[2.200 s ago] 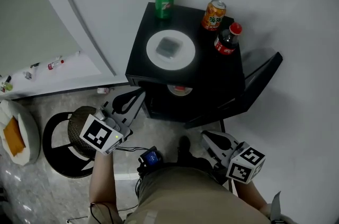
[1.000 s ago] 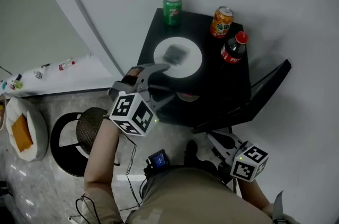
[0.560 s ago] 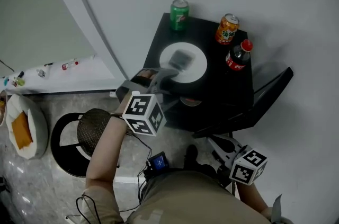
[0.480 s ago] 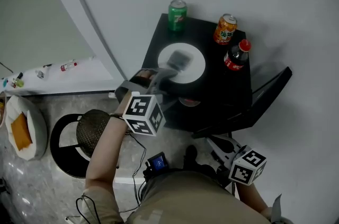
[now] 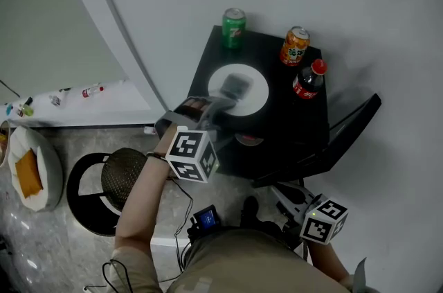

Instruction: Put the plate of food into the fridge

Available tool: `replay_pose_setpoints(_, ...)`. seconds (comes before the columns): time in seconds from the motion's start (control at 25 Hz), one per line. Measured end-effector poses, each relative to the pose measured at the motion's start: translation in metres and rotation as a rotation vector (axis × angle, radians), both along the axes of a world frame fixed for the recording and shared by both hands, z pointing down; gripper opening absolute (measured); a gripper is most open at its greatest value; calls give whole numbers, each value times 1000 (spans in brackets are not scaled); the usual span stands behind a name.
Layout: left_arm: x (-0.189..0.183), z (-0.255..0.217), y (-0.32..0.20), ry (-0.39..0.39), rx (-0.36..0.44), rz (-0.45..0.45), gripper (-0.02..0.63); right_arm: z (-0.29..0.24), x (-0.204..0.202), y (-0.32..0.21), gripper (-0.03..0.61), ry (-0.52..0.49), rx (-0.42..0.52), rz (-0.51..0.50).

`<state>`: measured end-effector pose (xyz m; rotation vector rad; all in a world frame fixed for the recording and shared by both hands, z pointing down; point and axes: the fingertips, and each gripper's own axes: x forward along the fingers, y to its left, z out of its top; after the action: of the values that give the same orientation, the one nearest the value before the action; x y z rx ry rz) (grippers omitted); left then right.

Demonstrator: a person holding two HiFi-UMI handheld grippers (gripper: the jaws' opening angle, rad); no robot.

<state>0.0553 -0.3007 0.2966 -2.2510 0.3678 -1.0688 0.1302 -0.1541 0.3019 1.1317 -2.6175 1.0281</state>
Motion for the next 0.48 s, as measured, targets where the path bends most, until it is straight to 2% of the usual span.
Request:
replay_pose_setpoints(0.16,0,-4,6,32,-10,8,310,-1,-2,0,21,-4,7,5)
replay_pose_setpoints(0.28,1,-3,12,20,-28,14,310,0,0,3,21,-8,4,14)
replay_pose_setpoints(0.48,2,-13,10,29,10,6,311,-1,2,5,21,-17,5,30)
